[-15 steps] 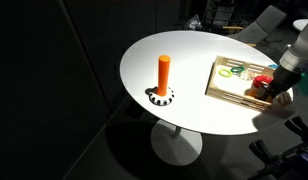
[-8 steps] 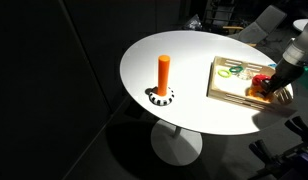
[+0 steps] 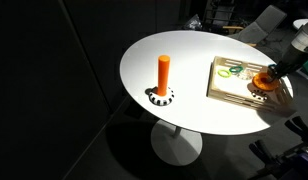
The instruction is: Put the orange ring on the table and then move the tray to the left
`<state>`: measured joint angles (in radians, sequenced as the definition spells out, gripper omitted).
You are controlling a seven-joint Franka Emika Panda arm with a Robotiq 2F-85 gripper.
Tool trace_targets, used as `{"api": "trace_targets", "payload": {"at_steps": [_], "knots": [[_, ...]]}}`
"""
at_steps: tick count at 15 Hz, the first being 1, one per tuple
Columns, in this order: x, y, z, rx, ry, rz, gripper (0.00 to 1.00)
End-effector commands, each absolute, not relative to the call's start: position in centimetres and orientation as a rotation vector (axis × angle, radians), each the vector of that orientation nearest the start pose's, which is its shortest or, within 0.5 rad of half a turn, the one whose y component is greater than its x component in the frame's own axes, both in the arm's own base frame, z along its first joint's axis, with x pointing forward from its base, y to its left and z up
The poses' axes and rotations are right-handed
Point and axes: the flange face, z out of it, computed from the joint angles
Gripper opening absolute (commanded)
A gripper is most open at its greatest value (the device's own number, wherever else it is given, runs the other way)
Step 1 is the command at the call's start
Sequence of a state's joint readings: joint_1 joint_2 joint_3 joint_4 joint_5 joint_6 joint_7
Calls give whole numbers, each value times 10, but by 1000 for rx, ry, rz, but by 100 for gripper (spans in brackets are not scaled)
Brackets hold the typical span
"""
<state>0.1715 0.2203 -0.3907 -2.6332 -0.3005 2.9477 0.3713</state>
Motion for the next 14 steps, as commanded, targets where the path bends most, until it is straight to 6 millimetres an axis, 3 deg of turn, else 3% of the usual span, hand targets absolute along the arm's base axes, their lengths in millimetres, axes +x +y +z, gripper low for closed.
{"api": "trace_targets", "payload": {"at_steps": [1, 7, 14], "knots": [[439, -110, 198, -3275, 566, -211, 8], [458, -158, 209, -3302, 762, -292, 8], [487, -194, 209, -3316, 1004, -350, 8]]}}
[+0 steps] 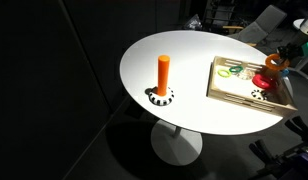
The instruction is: Put the orange ring on the table and then move the tray to the left
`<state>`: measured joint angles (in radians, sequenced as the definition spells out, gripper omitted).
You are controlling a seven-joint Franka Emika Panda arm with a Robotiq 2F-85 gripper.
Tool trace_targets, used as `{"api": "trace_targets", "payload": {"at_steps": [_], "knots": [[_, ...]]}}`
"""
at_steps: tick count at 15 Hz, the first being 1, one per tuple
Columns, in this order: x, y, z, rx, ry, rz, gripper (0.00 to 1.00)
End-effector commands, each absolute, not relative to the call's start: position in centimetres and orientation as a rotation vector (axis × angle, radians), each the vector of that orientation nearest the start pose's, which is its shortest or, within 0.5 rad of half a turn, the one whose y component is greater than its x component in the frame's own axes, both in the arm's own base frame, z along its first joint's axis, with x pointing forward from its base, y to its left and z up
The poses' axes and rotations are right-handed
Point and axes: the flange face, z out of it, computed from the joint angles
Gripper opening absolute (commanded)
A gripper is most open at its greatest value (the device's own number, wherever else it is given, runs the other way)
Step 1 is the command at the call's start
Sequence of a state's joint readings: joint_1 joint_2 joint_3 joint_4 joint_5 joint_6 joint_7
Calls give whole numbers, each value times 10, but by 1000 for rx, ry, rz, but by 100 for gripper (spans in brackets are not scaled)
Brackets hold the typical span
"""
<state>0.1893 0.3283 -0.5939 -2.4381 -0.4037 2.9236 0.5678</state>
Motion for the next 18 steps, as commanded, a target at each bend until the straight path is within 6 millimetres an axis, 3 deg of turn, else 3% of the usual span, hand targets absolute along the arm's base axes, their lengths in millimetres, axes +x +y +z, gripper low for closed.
{"api": "trace_targets", "payload": {"at_steps": [1, 11, 12, 13, 15, 18], "knots": [[492, -197, 209, -3321, 1032, -351, 8], [525, -202, 196, -3381, 1256, -309, 8], [526, -202, 194, -3389, 1267, -292, 14], [527, -200, 192, -3397, 1274, -276, 48], [527, -198, 190, -3408, 1279, -246, 55], [525, -193, 187, -3424, 1265, -200, 79]]}}
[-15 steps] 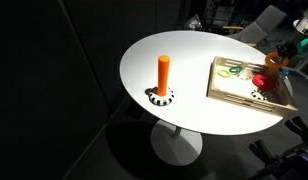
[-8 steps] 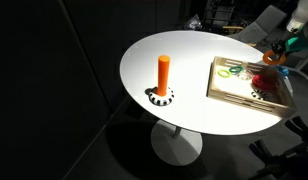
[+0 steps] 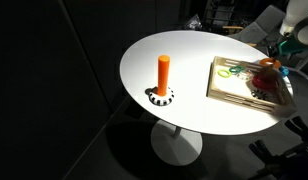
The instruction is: Put the orange ring on the table and then move the tray to the left
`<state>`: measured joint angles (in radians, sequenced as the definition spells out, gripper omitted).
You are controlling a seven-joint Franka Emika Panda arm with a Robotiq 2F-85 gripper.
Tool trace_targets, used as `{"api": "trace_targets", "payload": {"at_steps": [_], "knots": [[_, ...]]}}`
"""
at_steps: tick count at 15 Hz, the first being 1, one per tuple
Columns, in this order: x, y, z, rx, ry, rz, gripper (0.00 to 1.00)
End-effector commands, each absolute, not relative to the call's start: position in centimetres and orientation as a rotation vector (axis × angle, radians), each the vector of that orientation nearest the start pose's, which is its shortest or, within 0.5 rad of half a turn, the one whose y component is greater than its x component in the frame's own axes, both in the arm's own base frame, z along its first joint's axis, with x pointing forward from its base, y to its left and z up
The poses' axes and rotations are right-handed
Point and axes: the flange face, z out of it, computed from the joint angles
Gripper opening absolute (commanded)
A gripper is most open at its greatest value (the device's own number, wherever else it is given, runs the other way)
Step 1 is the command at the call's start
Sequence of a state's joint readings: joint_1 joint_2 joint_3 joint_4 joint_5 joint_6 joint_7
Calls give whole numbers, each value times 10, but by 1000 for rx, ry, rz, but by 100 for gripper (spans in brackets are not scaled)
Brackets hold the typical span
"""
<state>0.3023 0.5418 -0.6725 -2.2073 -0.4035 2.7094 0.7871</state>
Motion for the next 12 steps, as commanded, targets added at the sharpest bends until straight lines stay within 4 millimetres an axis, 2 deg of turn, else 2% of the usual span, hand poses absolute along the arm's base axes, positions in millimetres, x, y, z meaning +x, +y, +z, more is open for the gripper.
{"api": "trace_targets", "payload": {"at_steps": [1, 2, 3, 12], "knots": [[524, -190, 187, -3425, 1259, -184, 88], [524, -188, 186, -3427, 1255, -174, 96], [523, -186, 185, -3429, 1249, -160, 99], [521, -177, 177, -3465, 1211, -121, 100]]}}
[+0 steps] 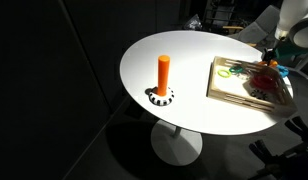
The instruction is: Put the orange ring on the table and then move the tray to the left
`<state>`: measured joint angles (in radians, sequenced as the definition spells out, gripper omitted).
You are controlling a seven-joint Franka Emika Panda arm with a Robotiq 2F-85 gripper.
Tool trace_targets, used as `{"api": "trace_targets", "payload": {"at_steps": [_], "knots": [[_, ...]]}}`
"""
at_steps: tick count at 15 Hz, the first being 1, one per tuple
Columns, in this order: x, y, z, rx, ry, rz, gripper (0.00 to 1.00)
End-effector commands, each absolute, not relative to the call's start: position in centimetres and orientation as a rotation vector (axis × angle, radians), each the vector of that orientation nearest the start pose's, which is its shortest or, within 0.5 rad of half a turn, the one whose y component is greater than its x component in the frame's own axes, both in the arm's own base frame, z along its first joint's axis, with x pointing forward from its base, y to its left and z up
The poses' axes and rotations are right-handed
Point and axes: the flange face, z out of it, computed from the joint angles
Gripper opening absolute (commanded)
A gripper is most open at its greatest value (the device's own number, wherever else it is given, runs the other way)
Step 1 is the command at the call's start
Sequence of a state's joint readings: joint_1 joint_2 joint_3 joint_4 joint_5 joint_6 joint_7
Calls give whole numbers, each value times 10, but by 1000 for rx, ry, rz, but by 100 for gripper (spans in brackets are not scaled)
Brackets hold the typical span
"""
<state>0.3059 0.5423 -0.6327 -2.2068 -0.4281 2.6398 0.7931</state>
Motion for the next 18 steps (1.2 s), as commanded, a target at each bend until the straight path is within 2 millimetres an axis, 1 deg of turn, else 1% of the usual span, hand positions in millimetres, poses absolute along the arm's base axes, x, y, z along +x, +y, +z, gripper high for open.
{"api": "trace_targets", "payload": {"at_steps": [1, 4, 6, 14, 18], "knots": [[522, -178, 178, 2458, -863, 96, 100], [525, -183, 183, 2443, -878, 121, 100], [527, -185, 183, 2426, -880, 134, 100], [523, -185, 168, 2394, -880, 143, 100], [520, -180, 161, 2400, -876, 127, 100]]}}
